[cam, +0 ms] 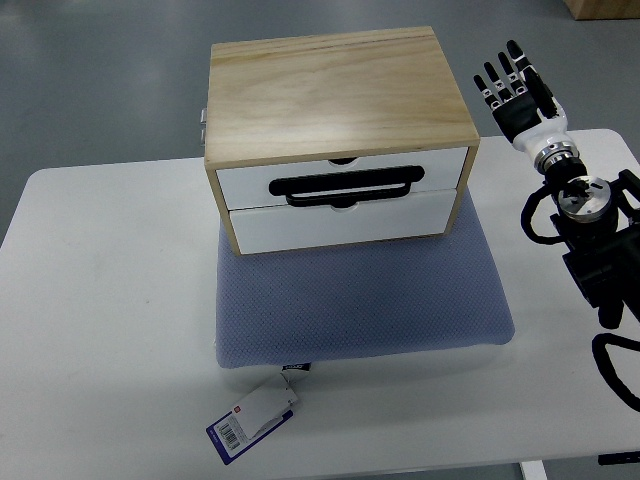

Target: Open wood drawer with right hand

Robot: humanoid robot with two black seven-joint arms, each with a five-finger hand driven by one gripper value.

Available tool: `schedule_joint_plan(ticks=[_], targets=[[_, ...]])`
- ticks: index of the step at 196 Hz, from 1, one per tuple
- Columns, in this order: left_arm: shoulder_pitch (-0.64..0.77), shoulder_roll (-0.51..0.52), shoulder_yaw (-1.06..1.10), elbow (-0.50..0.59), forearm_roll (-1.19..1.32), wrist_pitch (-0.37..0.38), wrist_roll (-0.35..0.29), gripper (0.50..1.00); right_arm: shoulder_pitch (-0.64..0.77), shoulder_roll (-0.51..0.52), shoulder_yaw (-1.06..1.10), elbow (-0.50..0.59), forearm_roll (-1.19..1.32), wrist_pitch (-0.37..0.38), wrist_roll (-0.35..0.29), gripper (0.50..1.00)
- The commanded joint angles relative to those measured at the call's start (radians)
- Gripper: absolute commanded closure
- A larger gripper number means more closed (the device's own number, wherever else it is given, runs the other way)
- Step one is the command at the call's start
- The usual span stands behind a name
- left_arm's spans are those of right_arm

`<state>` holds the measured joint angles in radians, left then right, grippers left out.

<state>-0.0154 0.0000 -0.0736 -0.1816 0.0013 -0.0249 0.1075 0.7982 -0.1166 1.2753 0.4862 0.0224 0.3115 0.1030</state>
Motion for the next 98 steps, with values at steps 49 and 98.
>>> schedule_joint_plan(ticks=[49, 98], targets=[[0.0, 0.0, 0.0, -0.002, 0.0, -0.003, 0.0, 0.5, 0.003, 0.002, 0.001, 0.002, -0.001, -0.008, 0.001, 0.554], [0.0, 0.0, 0.0, -0.001, 0.0, -0.004, 0.0, 0.5, 0.003, -0.002, 0.001, 0.002, -0.001, -0.006, 0.001, 0.554]])
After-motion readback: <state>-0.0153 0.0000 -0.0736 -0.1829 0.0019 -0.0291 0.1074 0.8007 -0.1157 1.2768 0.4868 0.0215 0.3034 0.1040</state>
